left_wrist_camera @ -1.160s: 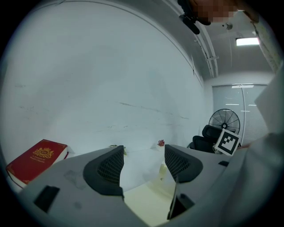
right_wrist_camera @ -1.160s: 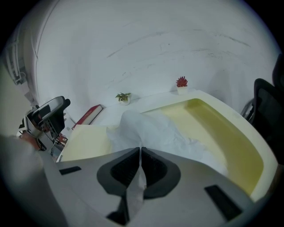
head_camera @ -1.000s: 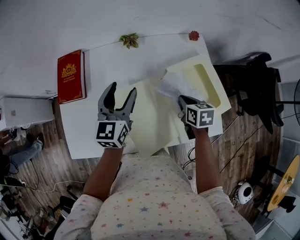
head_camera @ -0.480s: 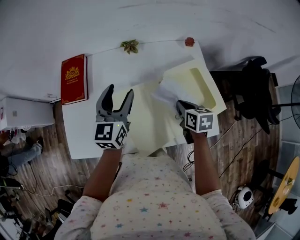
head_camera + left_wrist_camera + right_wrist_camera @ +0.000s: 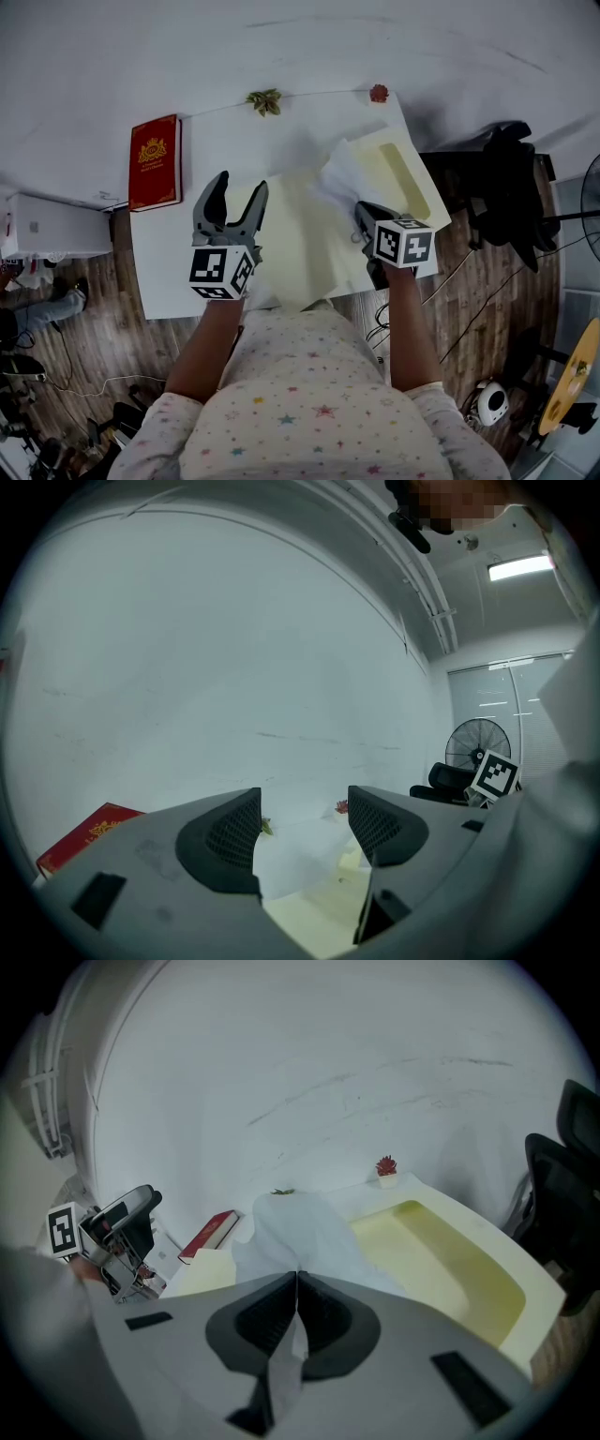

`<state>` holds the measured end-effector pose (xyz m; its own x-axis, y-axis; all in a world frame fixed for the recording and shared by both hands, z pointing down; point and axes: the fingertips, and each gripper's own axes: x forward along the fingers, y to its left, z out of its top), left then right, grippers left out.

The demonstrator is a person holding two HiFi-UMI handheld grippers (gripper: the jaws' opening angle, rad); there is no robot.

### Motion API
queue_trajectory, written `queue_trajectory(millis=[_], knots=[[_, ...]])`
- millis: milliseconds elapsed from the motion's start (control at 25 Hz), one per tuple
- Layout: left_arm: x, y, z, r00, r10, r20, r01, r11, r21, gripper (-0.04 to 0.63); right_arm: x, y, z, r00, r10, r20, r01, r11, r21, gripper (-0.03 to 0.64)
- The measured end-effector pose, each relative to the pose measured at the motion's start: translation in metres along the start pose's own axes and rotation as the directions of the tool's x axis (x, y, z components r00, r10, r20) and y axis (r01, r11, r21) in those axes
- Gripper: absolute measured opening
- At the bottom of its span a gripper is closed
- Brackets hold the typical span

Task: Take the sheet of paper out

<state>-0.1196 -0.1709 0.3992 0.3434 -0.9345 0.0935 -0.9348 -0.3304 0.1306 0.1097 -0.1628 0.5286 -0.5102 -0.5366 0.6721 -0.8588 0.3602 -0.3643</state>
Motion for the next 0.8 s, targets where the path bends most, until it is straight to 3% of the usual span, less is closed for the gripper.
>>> queue_trajectory(millis=[280, 800], knots=[[-0.004, 0.005, 0.014, 1.000, 0.003, 0.024, -0.004, 1.000, 0.002, 0.290, -0.001, 0.009, 0.014, 0.999, 0.015, 0.042, -0.016, 1.000, 0.011, 0.005], [-0.007, 0.001, 0.035, 0.998, -0.015, 0.066, 0.015, 1.000, 0.005, 0.290, -0.021, 0.016, 0.050, 0.976, 0.011, 0.216, -0.014, 1.000, 0.010, 0.005]])
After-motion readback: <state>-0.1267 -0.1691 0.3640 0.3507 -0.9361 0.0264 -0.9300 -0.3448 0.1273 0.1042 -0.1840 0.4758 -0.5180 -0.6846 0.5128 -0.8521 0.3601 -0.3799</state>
